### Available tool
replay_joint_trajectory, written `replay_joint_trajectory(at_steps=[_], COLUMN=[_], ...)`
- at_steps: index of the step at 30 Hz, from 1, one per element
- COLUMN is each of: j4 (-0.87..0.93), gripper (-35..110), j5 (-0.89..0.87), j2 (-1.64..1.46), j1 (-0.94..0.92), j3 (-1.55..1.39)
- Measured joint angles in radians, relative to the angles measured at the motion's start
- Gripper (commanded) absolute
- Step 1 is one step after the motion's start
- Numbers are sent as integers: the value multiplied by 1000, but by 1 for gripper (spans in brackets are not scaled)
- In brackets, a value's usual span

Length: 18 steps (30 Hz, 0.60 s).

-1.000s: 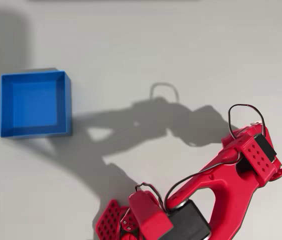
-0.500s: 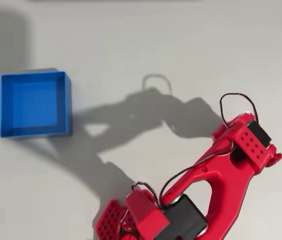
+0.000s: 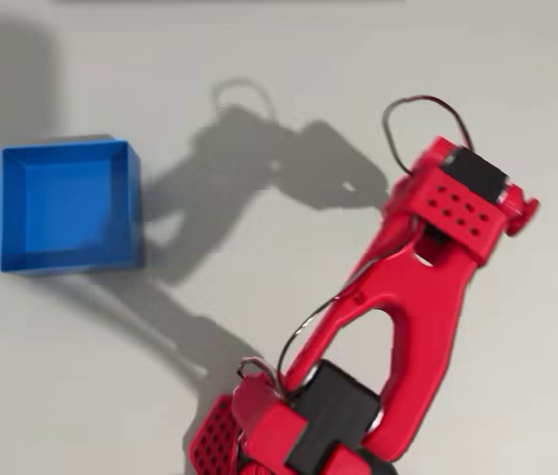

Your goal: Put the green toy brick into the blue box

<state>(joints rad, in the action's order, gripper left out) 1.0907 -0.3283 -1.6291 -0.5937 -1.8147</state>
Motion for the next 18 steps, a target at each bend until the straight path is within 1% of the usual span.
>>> replay_joint_trajectory(at_steps=[8,18], j4=[40,44], gripper=[0,0], j5=[66,124], j2=[-143,-178], j1=[262,554], j3=[-29,-31])
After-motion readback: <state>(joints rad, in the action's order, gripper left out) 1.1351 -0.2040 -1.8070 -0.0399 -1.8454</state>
